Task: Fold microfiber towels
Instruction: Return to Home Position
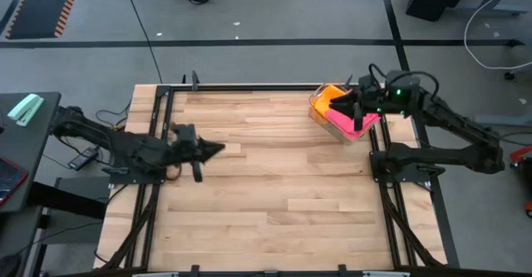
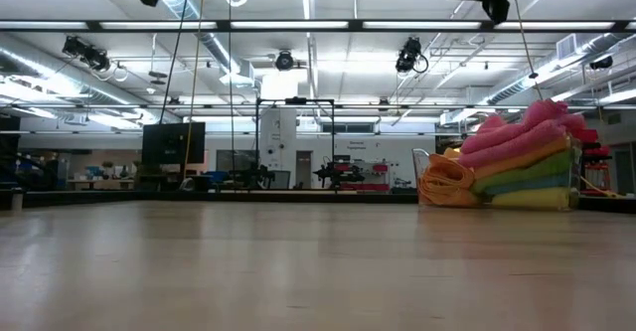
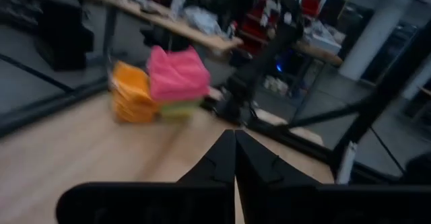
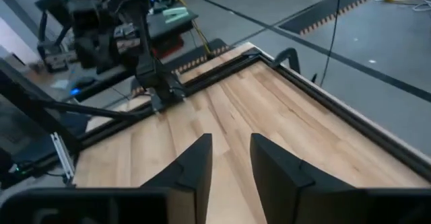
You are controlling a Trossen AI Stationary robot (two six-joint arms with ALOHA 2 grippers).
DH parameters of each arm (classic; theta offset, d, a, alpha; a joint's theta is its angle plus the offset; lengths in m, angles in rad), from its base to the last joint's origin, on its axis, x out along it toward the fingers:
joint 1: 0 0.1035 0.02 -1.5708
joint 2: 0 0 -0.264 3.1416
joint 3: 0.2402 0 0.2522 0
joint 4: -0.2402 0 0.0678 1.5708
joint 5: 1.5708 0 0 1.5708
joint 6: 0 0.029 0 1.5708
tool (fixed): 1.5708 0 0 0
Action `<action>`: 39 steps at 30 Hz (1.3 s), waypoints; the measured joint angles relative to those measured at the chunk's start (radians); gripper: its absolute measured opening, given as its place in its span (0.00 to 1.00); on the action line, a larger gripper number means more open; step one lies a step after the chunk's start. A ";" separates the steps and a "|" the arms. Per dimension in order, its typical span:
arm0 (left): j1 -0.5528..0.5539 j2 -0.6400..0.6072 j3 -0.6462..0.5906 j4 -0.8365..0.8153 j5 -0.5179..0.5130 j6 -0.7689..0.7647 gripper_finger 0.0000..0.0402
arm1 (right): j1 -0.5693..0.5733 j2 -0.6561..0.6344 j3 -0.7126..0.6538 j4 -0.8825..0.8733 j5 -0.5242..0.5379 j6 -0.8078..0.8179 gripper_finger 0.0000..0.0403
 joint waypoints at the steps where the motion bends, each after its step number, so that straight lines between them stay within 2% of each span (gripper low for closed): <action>1: 0.003 -0.033 0.000 -0.017 -0.009 0.017 0.02 | 0.018 -0.014 -0.038 0.037 0.016 0.015 0.27; 10: 0.004 -0.304 0.000 -0.309 -0.012 0.021 0.03 | 0.180 -0.090 -0.383 0.436 0.056 0.186 0.20; 17: 0.003 -0.393 0.000 -0.528 -0.011 0.098 0.02 | 0.312 -0.095 -0.529 0.604 0.249 0.330 0.14; 22: 0.008 -0.448 -0.083 -0.533 -0.011 0.161 0.05 | 0.367 -0.094 -0.557 0.600 0.387 0.431 0.11; 26: 0.008 -0.532 -0.189 -0.532 0.007 0.162 0.02 | 0.363 -0.095 -0.533 0.542 0.385 0.419 0.11; 30: 0.008 -0.687 -0.275 -0.532 0.006 0.153 0.03 | 0.364 -0.096 -0.495 0.499 0.366 0.452 0.11; 34: 0.020 -0.836 -0.341 -0.530 -0.007 0.152 0.02 | 0.386 -0.100 -0.493 0.521 0.402 0.327 0.11; 37: 0.036 -0.826 -0.349 -0.526 -0.033 0.147 0.01 | 0.424 -0.098 -0.493 0.527 0.447 0.203 0.11; 39: 0.044 -0.808 -0.360 -0.435 -0.051 0.140 0.02 | 0.446 -0.095 -0.493 0.531 0.494 0.138 0.11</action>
